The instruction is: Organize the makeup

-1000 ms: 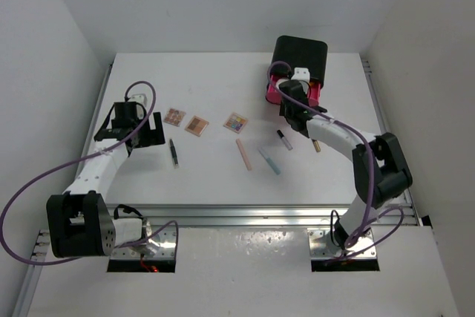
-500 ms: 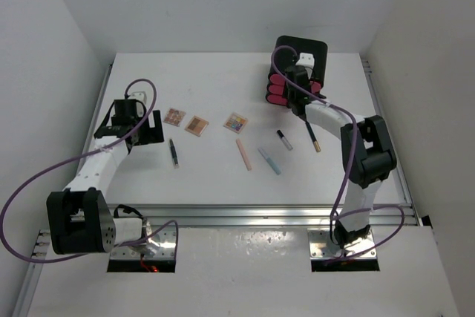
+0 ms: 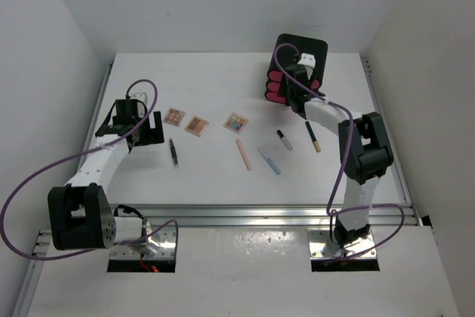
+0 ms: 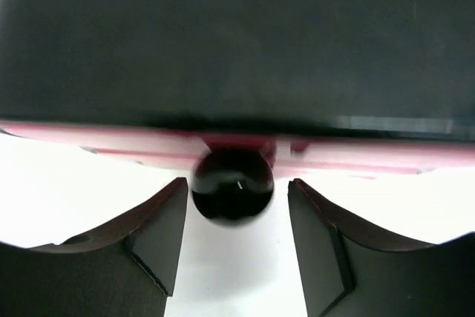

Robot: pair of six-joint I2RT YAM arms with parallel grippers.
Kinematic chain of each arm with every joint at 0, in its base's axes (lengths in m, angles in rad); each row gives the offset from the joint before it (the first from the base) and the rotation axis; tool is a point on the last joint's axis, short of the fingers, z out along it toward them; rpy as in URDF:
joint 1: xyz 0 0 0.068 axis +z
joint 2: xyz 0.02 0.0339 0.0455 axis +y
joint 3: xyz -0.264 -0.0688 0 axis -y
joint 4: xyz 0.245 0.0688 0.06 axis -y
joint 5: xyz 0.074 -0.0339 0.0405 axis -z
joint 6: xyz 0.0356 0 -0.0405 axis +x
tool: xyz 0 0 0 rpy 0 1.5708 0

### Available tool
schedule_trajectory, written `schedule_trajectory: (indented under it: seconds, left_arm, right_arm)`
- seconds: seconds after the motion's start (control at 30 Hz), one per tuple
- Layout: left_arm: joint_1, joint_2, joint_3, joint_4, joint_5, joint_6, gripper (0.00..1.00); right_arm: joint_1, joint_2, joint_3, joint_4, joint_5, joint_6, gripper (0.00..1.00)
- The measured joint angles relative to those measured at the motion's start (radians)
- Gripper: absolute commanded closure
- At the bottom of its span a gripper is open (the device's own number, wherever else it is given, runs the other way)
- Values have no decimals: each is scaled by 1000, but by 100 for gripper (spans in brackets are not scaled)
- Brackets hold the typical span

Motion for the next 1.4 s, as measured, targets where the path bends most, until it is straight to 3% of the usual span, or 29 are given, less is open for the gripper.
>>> schedule_trajectory:
  seconds: [0.2, 0.9, 1.1, 1.27, 1.33, 1.4]
  left_arm:
    - [0, 11, 5, -1, 1, 0, 0]
    - [0, 22, 26, -3, 14, 1, 0]
    - [0, 22, 26, -3, 17, 1, 0]
    - [0, 22, 26, -3, 17, 1, 0]
    - [0, 22, 26, -3, 17, 1, 0]
    - [0, 22, 26, -3, 17, 1, 0]
  right_arm:
    - [26, -3, -52, -51, 54, 70, 39]
    - [34, 101, 29, 5, 192, 64, 48]
    - [38, 101, 28, 29, 189, 46, 65]
    - [38, 101, 28, 31, 192, 40, 93]
    - [39, 101, 21, 40, 192, 40, 100]
    - [39, 97, 3, 63, 193, 40, 100]
